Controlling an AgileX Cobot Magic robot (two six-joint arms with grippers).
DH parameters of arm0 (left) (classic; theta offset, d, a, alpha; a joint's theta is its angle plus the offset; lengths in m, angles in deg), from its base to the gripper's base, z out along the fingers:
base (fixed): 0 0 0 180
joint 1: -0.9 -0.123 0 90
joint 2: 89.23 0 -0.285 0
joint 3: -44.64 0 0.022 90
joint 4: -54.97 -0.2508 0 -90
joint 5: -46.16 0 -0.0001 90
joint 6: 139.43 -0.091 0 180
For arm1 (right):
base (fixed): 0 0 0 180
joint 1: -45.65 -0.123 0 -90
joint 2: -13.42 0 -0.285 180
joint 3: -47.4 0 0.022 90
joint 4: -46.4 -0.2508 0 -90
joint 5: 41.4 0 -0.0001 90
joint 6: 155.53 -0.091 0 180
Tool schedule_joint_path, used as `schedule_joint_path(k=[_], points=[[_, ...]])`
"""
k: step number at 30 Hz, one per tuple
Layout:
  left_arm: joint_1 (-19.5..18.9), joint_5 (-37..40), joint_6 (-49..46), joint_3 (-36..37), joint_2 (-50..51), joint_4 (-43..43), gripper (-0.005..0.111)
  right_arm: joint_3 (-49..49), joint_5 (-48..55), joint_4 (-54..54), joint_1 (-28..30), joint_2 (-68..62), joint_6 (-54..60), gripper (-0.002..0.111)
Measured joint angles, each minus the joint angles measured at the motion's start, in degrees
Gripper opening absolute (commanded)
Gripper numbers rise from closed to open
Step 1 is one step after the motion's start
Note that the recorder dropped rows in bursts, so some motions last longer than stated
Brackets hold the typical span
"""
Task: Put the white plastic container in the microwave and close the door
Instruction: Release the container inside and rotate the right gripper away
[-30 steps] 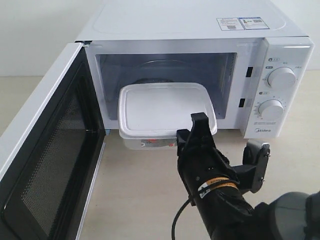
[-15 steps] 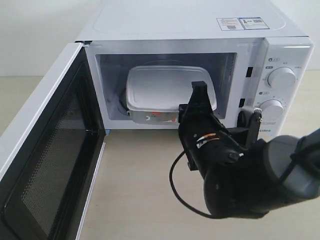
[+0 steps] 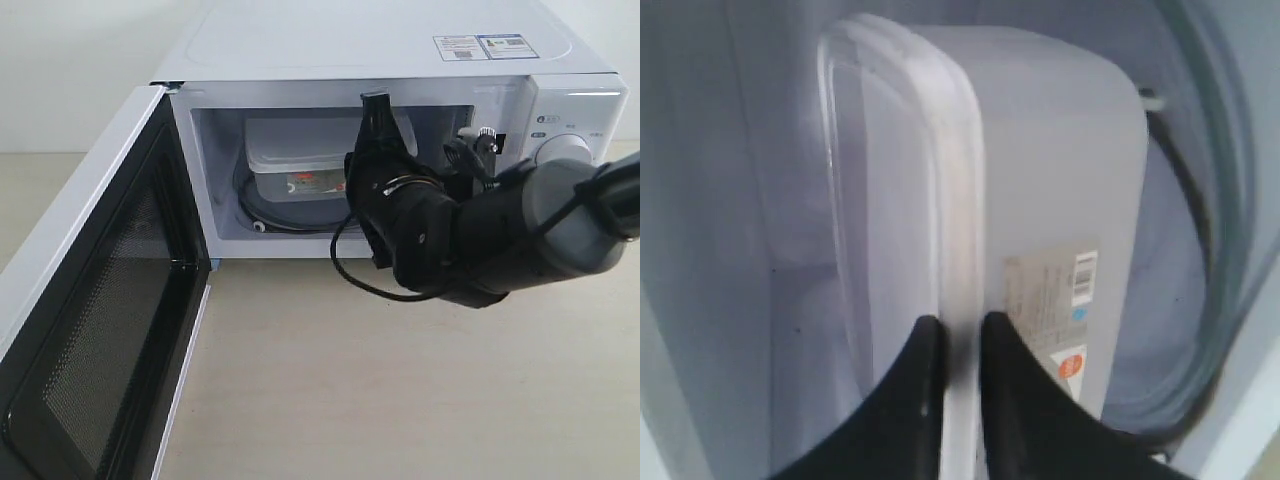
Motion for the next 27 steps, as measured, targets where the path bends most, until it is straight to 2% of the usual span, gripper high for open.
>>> schedule_joint_path(k=[3,9,27], points=[[0.00,0.00,0.00,0.00,0.00,0.00,0.004,-1.52,1.97,-0.44,0.88,0.00,2.08,0.000],[0.00,0.00,0.00,0.00,0.00,0.00,0.004,-3.27,3.72,-7.87,1.23,-0.24,9.89,0.000],[0.00,0.00,0.00,0.00,0.00,0.00,0.004,-7.70,5.55,-4.00,1.45,-4.02,12.11,0.000]])
